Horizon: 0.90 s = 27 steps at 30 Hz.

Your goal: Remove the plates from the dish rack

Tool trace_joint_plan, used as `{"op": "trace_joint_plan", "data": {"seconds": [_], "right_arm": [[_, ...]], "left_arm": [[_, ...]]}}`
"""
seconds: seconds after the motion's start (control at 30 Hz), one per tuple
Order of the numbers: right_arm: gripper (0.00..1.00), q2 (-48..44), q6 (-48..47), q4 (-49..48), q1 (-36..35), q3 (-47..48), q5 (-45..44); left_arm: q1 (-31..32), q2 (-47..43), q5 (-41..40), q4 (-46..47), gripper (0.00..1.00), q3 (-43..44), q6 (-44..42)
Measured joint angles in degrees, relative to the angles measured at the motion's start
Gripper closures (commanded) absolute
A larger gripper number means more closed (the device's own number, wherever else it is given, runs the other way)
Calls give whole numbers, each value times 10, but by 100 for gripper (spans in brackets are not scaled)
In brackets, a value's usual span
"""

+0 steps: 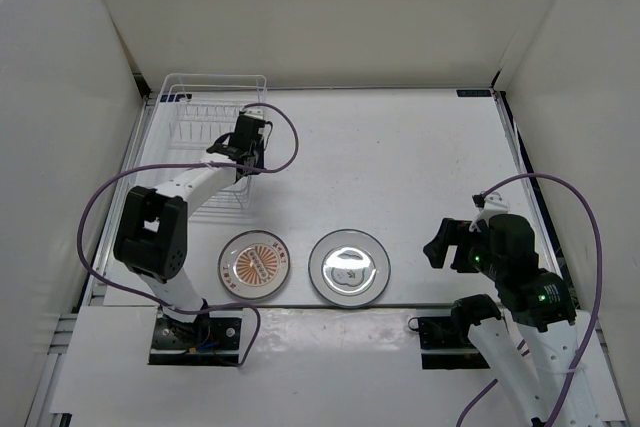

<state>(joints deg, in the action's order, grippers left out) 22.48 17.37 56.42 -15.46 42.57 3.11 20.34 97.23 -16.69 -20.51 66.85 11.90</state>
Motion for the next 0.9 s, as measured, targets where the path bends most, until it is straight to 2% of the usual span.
{"op": "trace_joint_plan", "data": {"seconds": [0.17, 0.2, 0.27, 0.3, 0.4, 0.47, 0.7, 0.9], "right_arm": [[10, 0, 0, 0, 0, 0, 1], [10, 0, 0, 0, 0, 0, 1], [10, 0, 0, 0, 0, 0, 1], [10, 0, 0, 0, 0, 0, 1], [10, 0, 0, 0, 0, 0, 1], [10, 0, 0, 0, 0, 0, 1], [10, 0, 0, 0, 0, 0, 0], [10, 25, 0, 5, 0, 3, -1]], "left_arm": [[5, 0, -23, 5, 100, -4, 26], [5, 0, -25, 6, 95, -4, 28], [5, 0, -28, 7, 79, -5, 30], [6, 0, -29, 7, 56, -5, 30], [8, 0, -28, 8, 14, -8, 29], [8, 0, -24, 6, 0, -8, 27], [8, -17, -6, -44, 0, 12, 15], [12, -93, 46, -104, 0, 70, -25]]}}
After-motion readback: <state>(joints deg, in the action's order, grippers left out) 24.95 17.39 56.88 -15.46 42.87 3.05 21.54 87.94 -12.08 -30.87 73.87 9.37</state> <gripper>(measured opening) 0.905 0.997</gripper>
